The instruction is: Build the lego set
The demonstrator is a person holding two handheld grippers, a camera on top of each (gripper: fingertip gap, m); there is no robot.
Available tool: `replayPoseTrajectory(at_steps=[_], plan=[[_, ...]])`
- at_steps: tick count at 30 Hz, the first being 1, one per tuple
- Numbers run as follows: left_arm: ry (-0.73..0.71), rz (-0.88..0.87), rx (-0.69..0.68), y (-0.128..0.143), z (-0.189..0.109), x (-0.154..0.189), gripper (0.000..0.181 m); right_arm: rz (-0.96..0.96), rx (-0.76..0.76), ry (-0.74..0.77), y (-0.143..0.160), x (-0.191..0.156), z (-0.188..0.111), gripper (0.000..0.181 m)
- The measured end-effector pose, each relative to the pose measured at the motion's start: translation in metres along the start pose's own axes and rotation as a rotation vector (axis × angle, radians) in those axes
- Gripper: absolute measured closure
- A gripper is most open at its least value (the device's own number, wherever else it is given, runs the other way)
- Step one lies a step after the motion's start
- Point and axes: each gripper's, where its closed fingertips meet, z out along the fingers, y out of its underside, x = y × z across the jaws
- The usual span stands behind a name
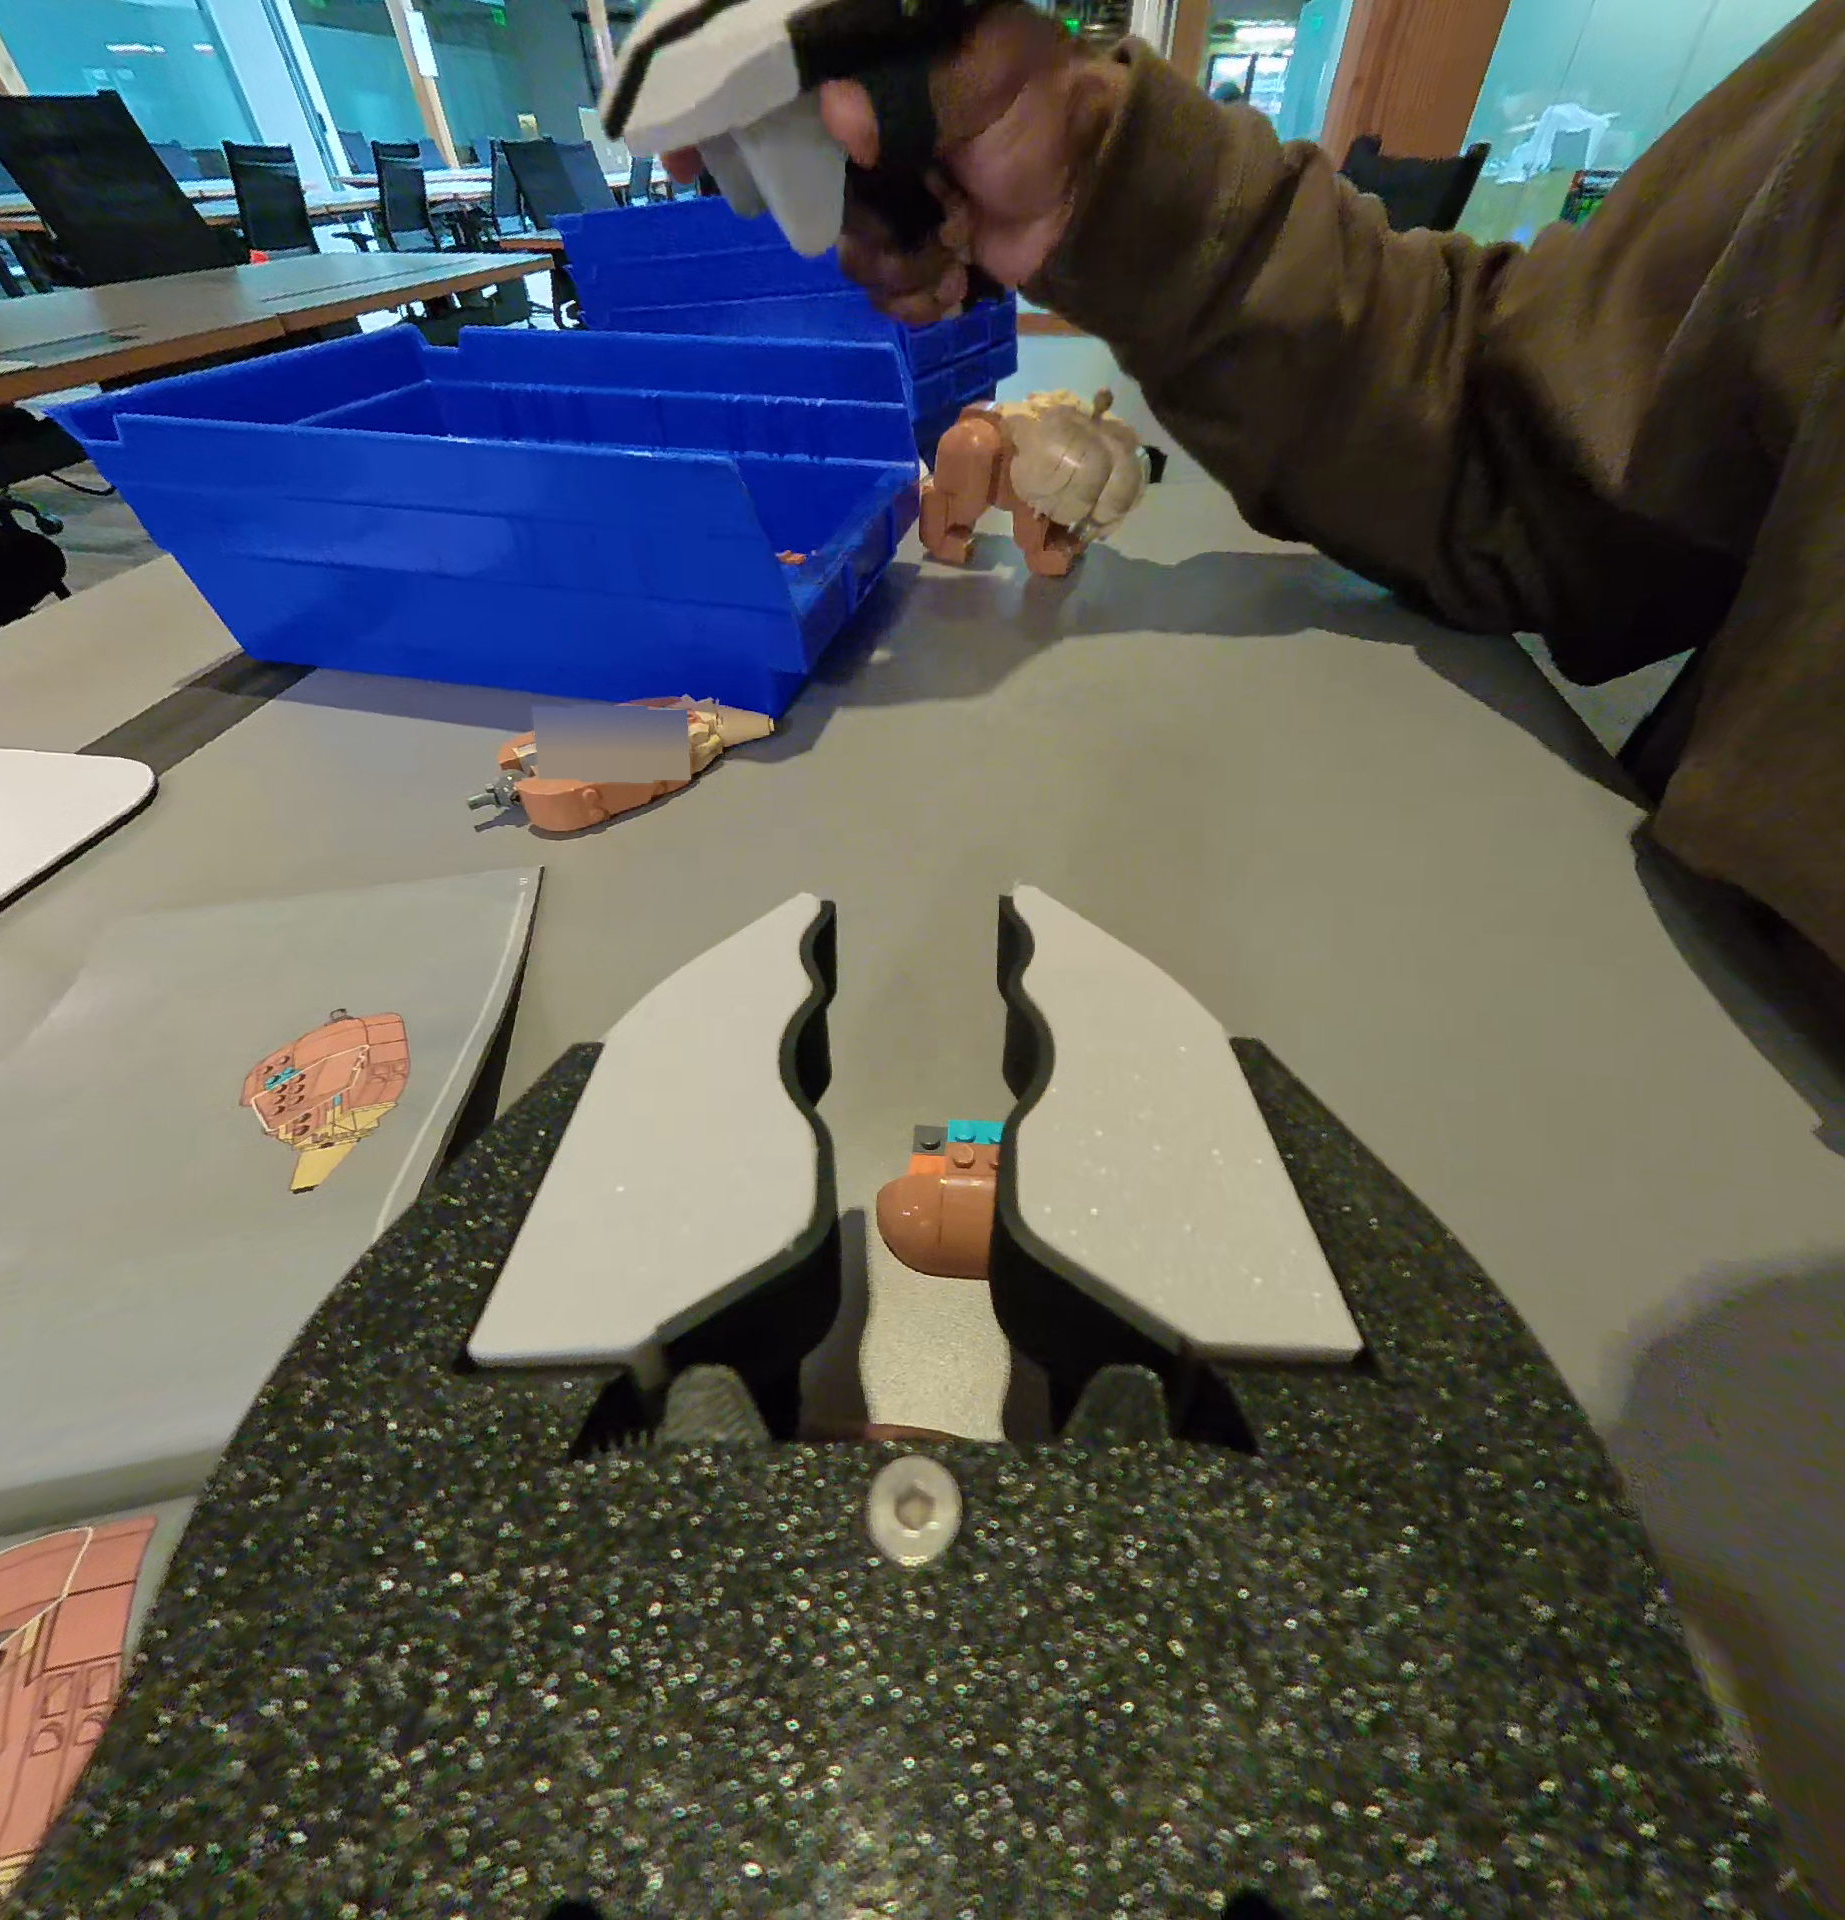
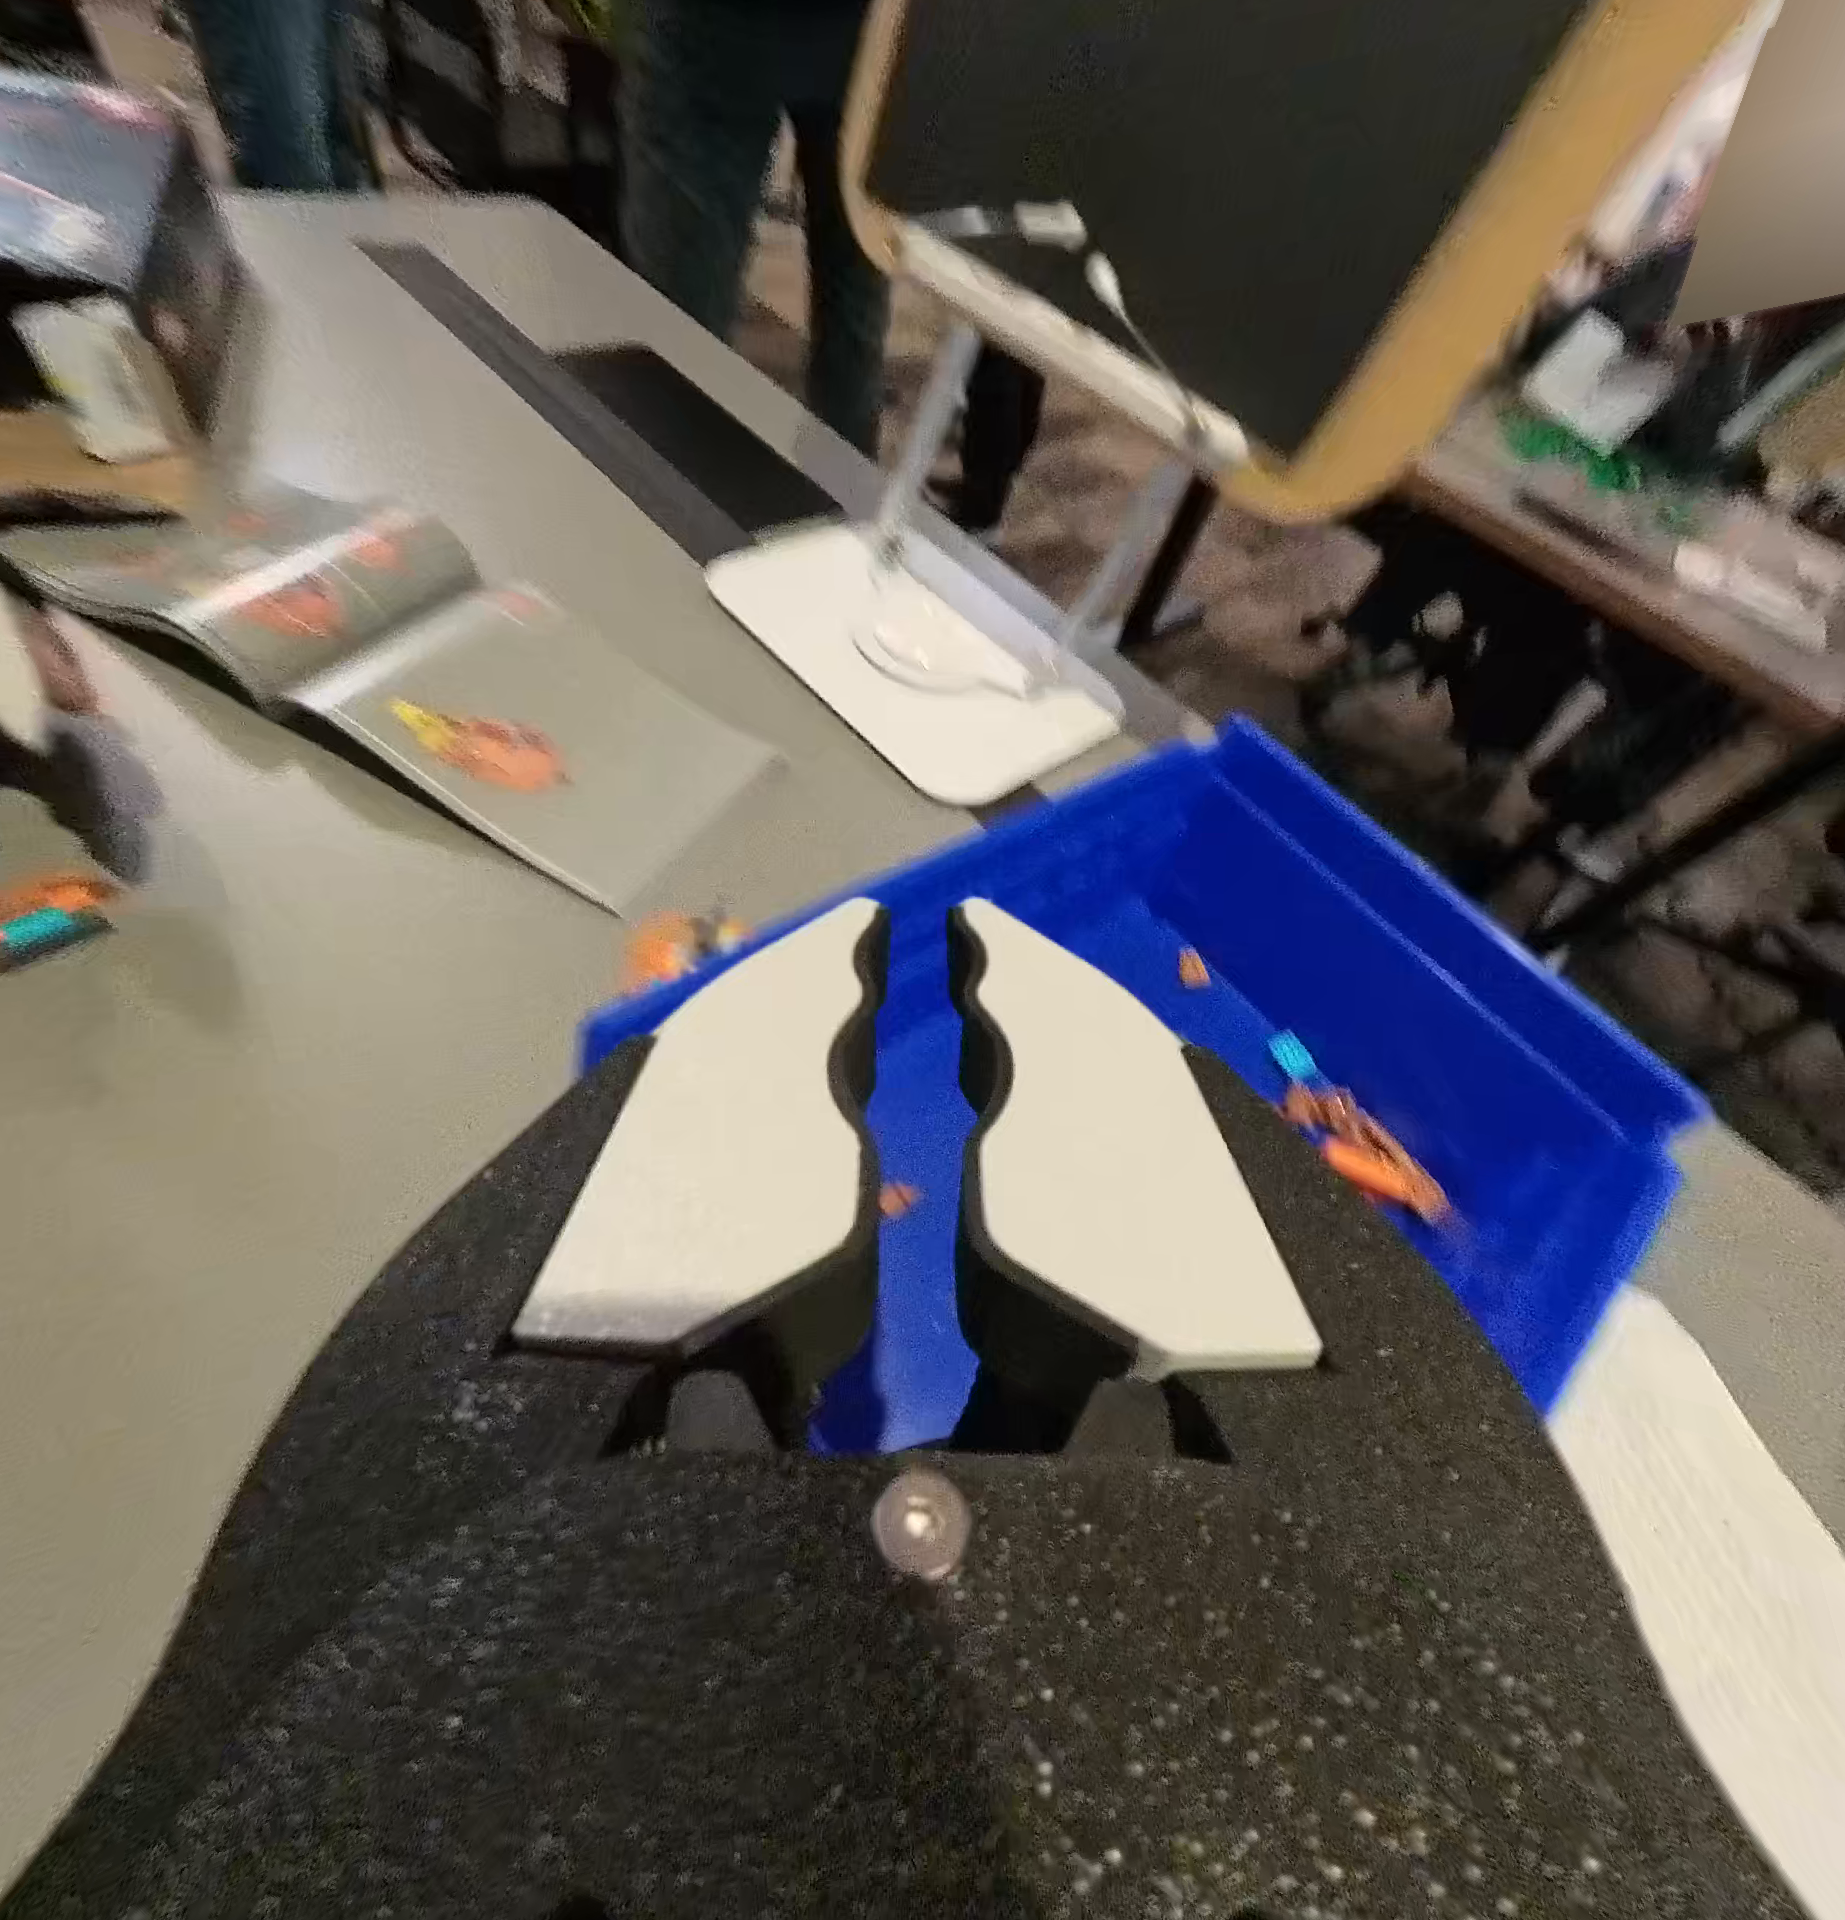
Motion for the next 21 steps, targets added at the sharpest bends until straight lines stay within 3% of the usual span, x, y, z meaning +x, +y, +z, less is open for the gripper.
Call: replayPoseTrajectory(at_steps=[6, 14, 21], plan=[[-0.009, -0.006, 0.002, 0.000, -0.001, -0.002, 0.151, 0.086, -0.144, 0.041, 0.045, 0.041, -0.006, 0.169], [-0.012, -0.010, 0.001, 0.000, -0.001, -0.003, 0.151, 0.032, -0.272, 0.071, 0.060, 0.057, -0.005, 0.166], [-0.022, -0.017, 0.009, -0.001, -0.002, -0.006, 0.151, 0.043, -0.281, 0.090, 0.060, 0.070, -0.006, 0.164]])
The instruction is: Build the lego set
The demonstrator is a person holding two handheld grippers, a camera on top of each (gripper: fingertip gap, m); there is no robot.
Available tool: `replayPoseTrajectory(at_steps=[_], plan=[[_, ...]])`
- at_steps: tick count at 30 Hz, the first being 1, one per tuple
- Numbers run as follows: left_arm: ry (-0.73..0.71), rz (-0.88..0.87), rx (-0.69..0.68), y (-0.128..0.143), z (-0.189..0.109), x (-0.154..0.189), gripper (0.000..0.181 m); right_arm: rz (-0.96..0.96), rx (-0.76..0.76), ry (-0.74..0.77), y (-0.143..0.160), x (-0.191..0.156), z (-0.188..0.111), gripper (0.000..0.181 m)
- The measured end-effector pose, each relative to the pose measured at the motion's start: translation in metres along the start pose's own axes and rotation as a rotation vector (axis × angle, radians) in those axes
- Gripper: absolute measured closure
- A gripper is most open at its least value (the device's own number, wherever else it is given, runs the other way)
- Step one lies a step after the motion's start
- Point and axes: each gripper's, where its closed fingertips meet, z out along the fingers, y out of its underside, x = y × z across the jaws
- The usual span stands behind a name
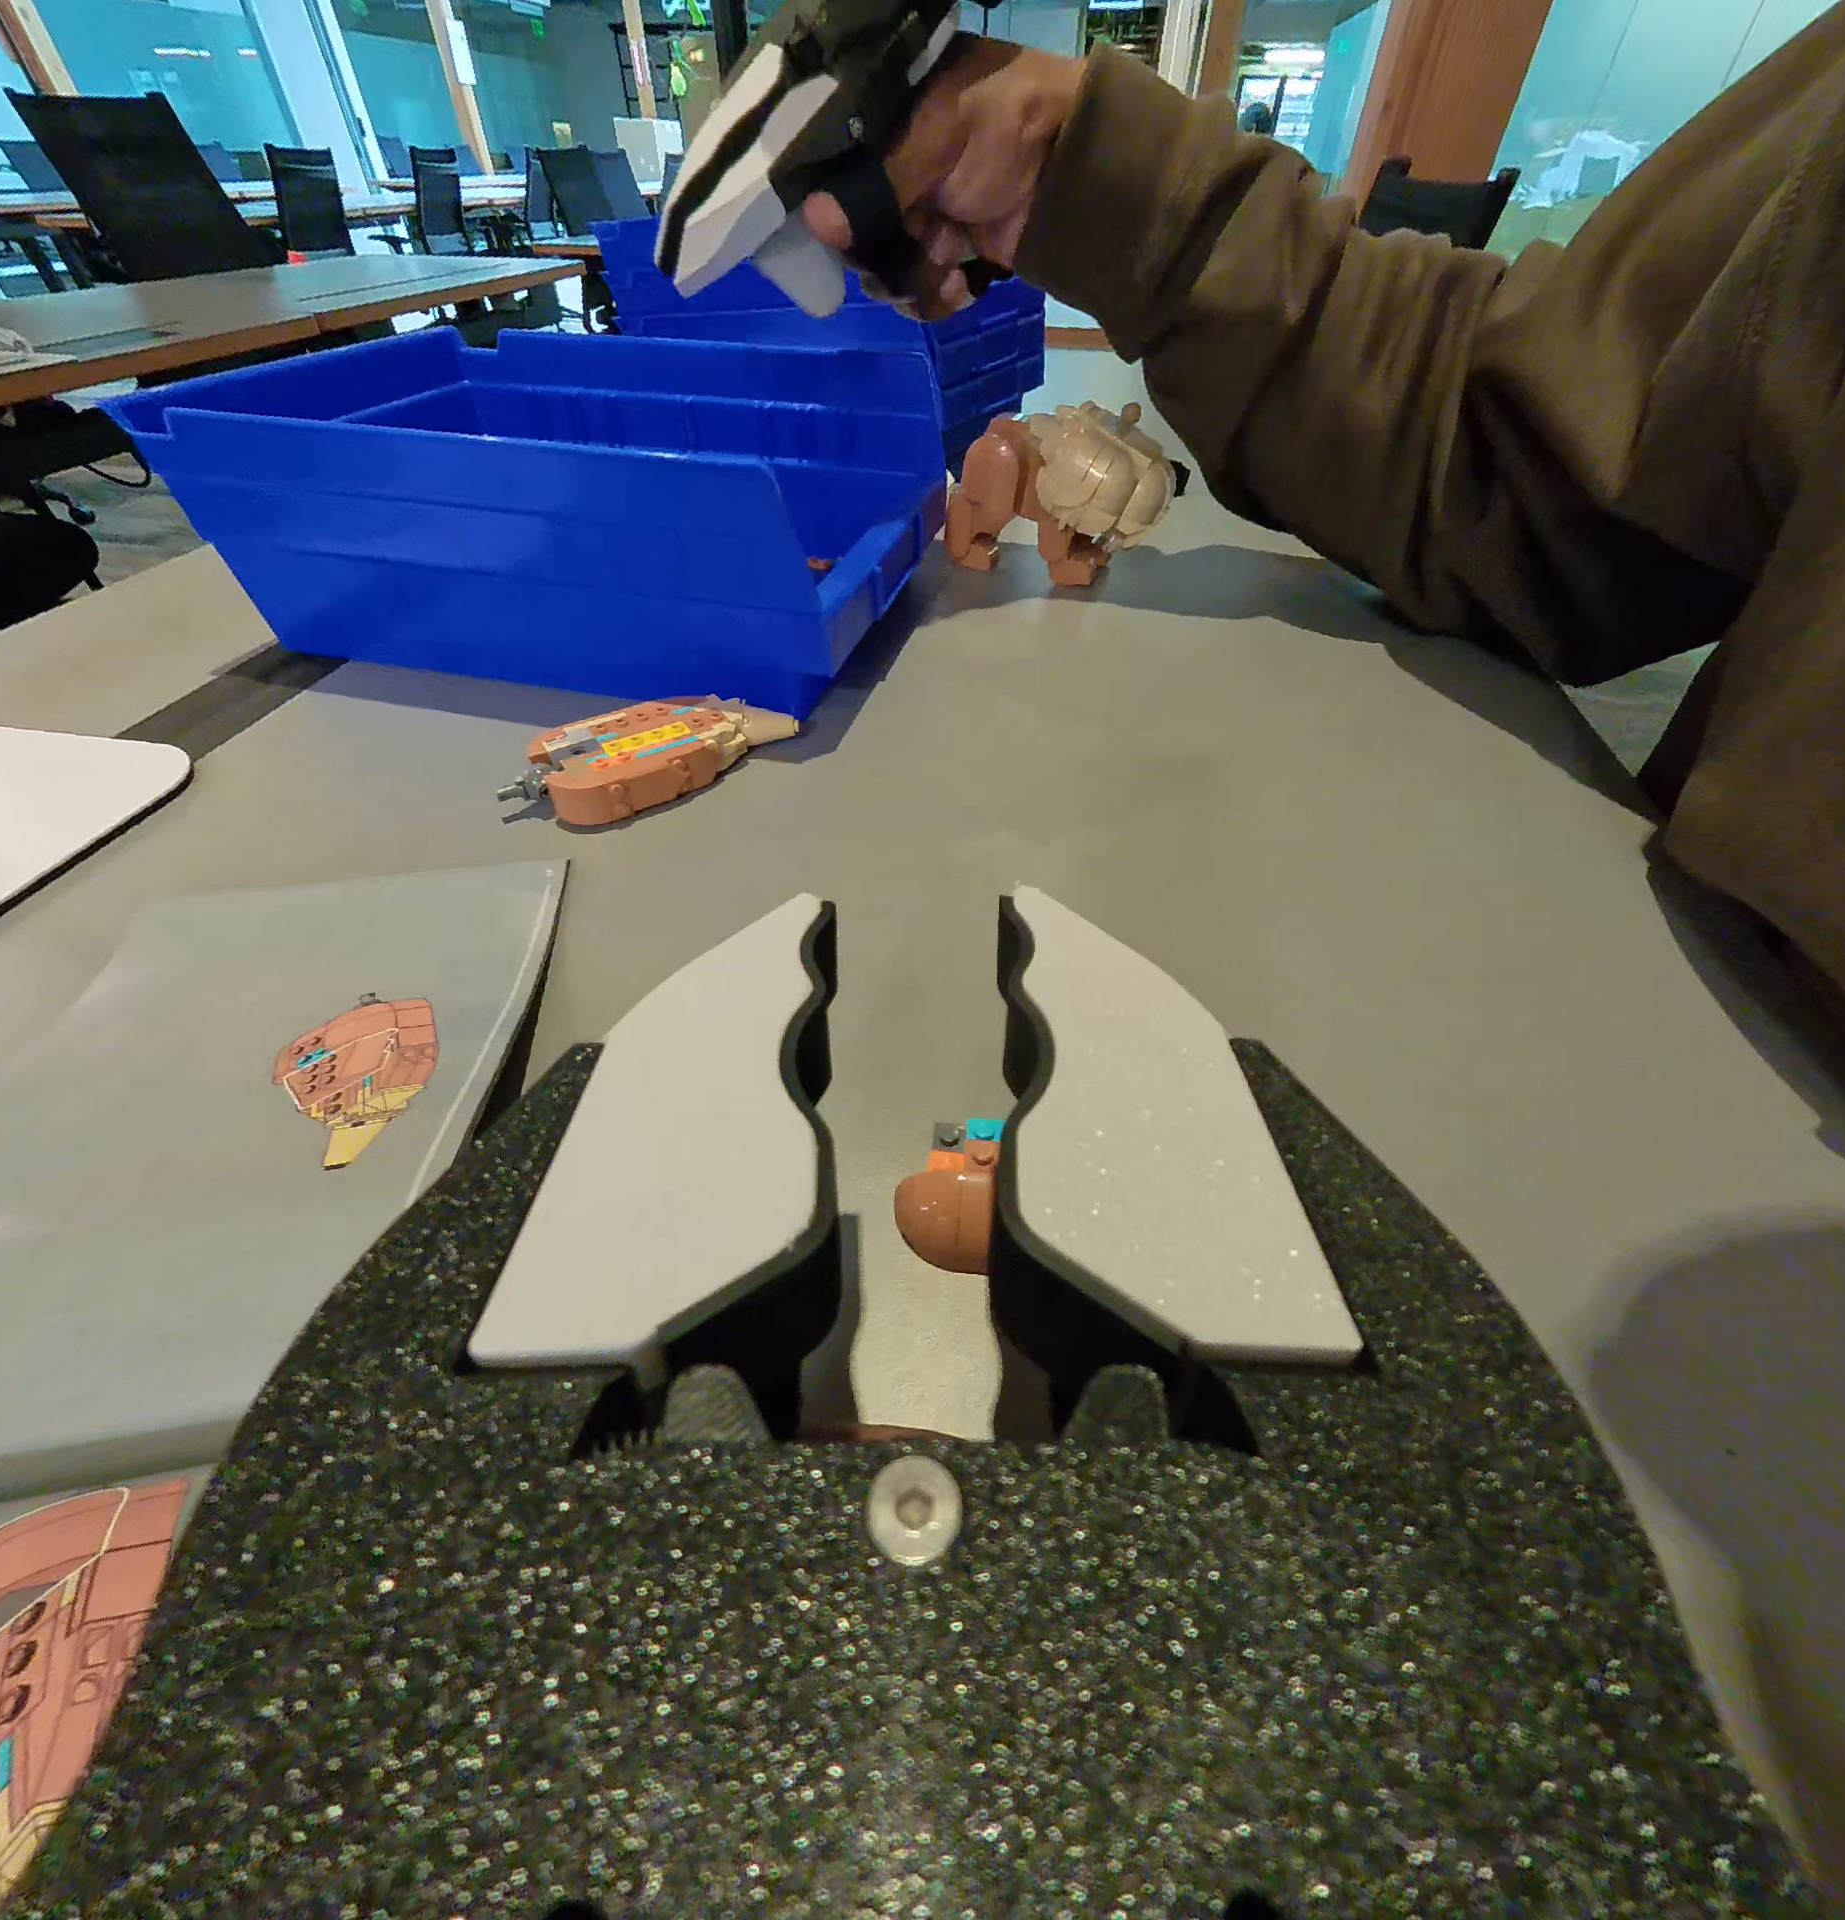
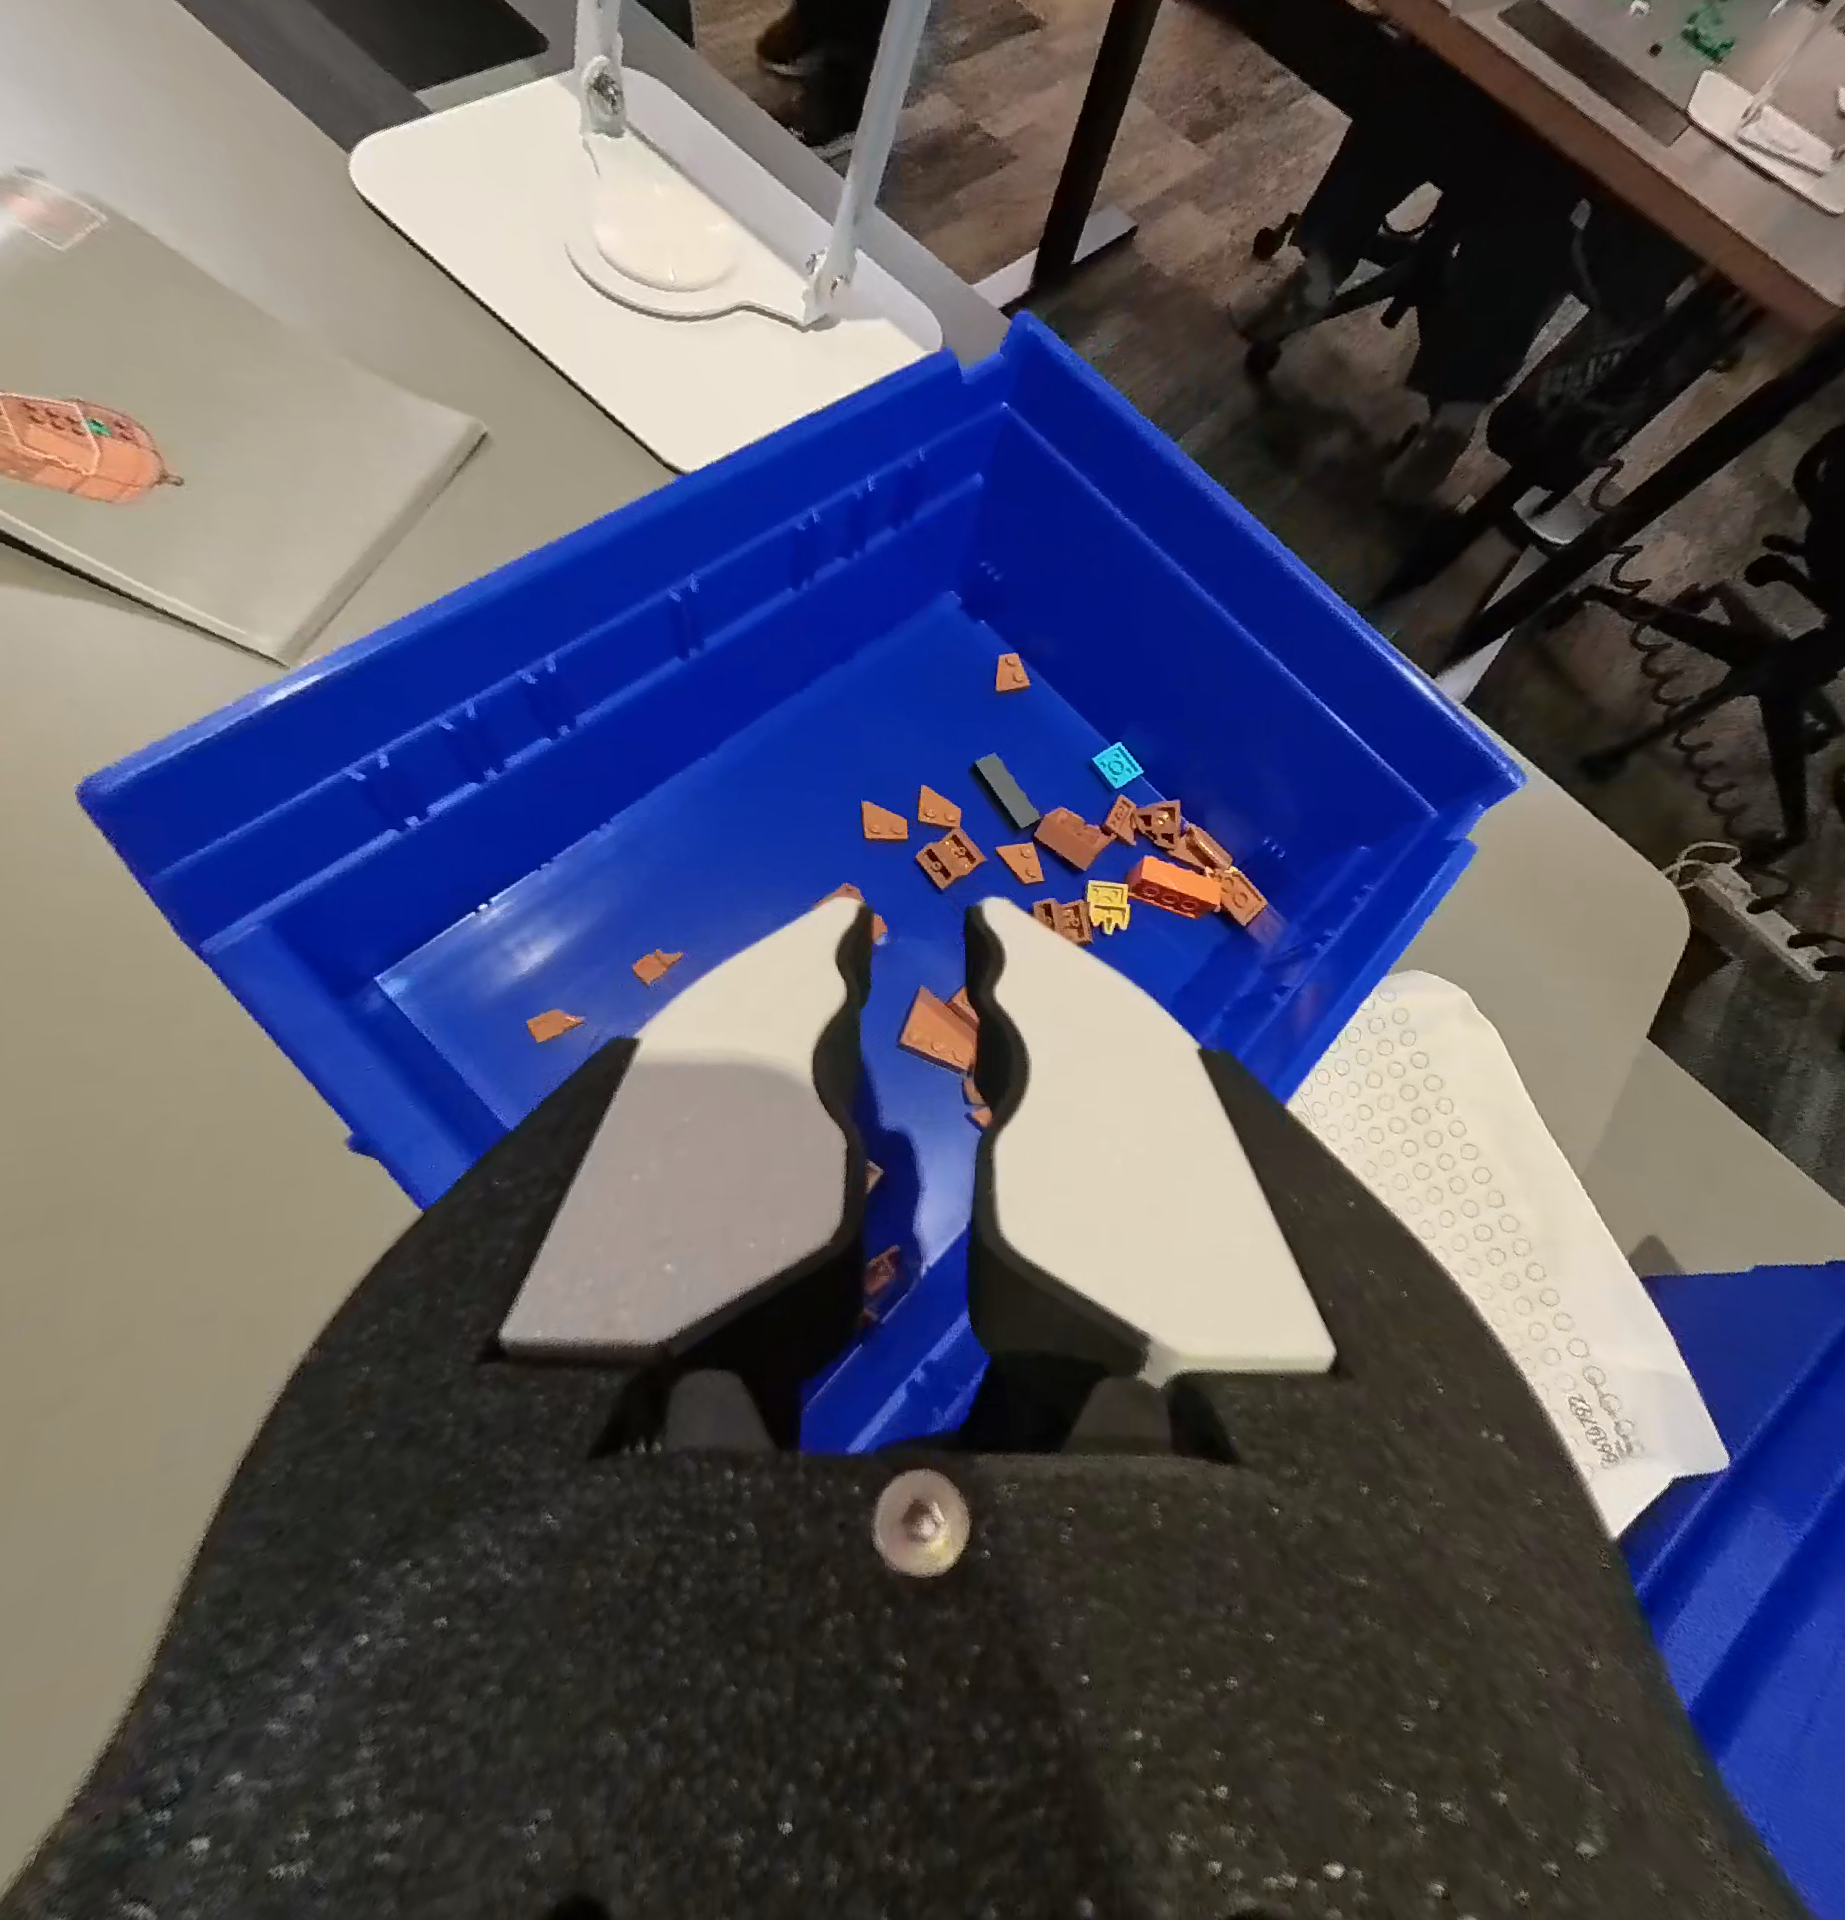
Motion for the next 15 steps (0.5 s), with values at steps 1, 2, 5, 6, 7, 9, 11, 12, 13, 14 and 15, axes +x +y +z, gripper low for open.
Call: replayPoseTrajectory(at_steps=[1, 2, 5, 6, 7, 9, 11, 12, 13, 14, 15], plan=[[0.000, -0.001, 0.000, 0.000, 0.000, 0.000, 0.151, 0.003, 0.002, 0.003, 0.002, 0.000, -0.001, 0.164], [0.000, -0.001, 0.000, 0.000, 0.000, 0.000, 0.151, 0.008, 0.005, 0.004, 0.003, 0.000, -0.002, 0.164], [0.001, -0.002, 0.000, 0.000, 0.000, 0.000, 0.151, 0.006, -0.011, 0.002, 0.010, -0.001, -0.004, 0.164], [0.002, -0.002, -0.001, 0.000, 0.000, 0.000, 0.151, 0.005, -0.017, 0.003, 0.013, -0.001, -0.005, 0.164], [0.002, -0.003, -0.002, 0.000, 0.000, 0.000, 0.151, 0.005, -0.023, 0.000, 0.015, -0.002, -0.005, 0.164], [0.002, -0.003, -0.002, 0.000, 0.000, 0.000, 0.151, -0.006, -0.044, -0.007, 0.021, -0.004, -0.006, 0.164], [0.002, -0.003, -0.001, 0.000, 0.000, 0.000, 0.152, -0.015, -0.065, -0.010, 0.026, -0.005, -0.006, 0.164], [0.002, -0.003, -0.001, 0.000, 0.000, 0.000, 0.151, -0.019, -0.071, -0.016, 0.028, -0.006, -0.006, 0.164], [0.003, -0.004, -0.001, 0.000, 0.000, 0.000, 0.151, -0.022, -0.076, -0.022, 0.030, -0.007, -0.006, 0.164], [0.003, -0.004, -0.001, 0.000, 0.000, 0.000, 0.151, -0.026, -0.081, -0.026, 0.031, -0.008, -0.006, 0.164], [0.003, -0.004, 0.000, 0.000, 0.000, 0.000, 0.151, -0.029, -0.085, -0.030, 0.032, -0.008, -0.007, 0.164]])
